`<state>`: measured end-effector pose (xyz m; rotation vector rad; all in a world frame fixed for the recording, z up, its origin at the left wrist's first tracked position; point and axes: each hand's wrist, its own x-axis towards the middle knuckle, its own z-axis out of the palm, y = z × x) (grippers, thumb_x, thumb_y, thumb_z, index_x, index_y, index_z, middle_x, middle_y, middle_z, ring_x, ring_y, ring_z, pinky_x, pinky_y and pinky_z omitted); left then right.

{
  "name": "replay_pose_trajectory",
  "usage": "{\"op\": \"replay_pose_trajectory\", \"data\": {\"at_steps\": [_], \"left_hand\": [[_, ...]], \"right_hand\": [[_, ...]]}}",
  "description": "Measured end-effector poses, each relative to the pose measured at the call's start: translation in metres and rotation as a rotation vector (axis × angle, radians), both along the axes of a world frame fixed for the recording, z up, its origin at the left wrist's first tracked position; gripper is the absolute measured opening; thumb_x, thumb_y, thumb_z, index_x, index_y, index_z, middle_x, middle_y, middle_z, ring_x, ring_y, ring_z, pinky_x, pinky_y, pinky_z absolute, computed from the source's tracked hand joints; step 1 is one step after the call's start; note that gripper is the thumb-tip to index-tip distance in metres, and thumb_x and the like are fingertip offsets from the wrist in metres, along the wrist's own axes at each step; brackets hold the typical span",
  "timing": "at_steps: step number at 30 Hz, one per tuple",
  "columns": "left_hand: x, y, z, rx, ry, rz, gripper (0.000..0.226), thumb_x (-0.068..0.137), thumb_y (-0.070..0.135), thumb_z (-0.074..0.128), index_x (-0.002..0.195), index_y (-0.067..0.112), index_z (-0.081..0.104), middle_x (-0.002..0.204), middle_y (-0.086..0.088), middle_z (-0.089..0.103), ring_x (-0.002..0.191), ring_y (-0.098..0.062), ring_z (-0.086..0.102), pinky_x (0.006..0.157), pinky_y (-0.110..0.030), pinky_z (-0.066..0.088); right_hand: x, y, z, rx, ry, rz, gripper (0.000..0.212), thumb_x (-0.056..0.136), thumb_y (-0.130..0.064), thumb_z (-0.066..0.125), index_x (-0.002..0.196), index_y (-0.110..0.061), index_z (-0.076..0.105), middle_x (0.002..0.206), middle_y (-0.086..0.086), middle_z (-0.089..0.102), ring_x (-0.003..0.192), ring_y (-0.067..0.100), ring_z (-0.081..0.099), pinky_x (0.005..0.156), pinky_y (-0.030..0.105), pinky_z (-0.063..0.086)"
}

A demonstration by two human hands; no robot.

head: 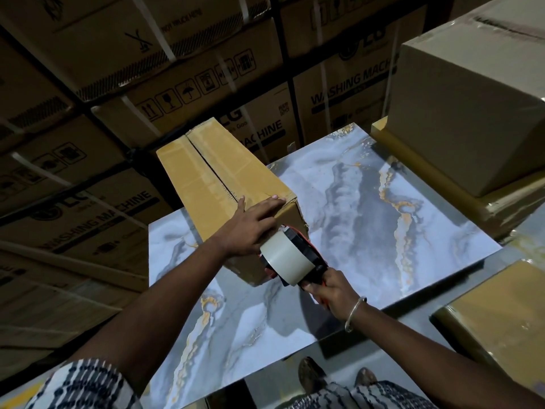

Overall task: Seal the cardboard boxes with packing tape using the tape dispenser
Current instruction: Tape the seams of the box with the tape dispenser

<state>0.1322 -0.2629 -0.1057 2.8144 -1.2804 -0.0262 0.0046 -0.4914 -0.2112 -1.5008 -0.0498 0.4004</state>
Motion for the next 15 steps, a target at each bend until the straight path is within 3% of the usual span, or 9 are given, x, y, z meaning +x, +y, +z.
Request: {"op": "replay_pose_trajectory", "data": {"at_steps": [5,10,15], "left_hand": [[0.001,0.001,0.0,0.003,0.045,0.015,0.034,0.094,0.033,0.064,0.122,0.014,0.064,0.165,-0.009,0.019,0.153,-0.024,0.012,0.106,-0.081,0.003],[0.004,0.003,-0.002,0.043,0.035,0.006,0.041,0.088,0.026,0.072,0.126,0.017,0.063,0.165,-0.005,0.017,0.154,-0.022,0.009,0.103,-0.084,0.009],[0.0,0.003,0.004,0.072,0.001,0.02,0.034,0.078,0.01,0.071,0.11,0.016,0.063,0.165,-0.007,0.021,0.153,-0.028,0.013,0.101,-0.085,0.008]], "right_hand": [[0.004,0.004,-0.003,0.012,0.038,-0.014,0.036,0.069,-0.043,0.071,0.059,-0.013,0.052,0.048,0.005,0.042,0.044,0.018,0.038,0.049,0.027,0.031],[0.005,0.006,-0.004,0.051,0.093,-0.025,0.038,0.069,-0.042,0.073,0.066,-0.01,0.053,0.053,0.012,0.041,0.045,0.019,0.038,0.045,0.025,0.03],[0.003,-0.006,-0.024,0.058,0.231,-0.176,0.035,0.094,-0.014,0.071,0.068,-0.01,0.047,0.048,0.001,0.04,0.04,0.014,0.035,0.044,0.025,0.026]]}}
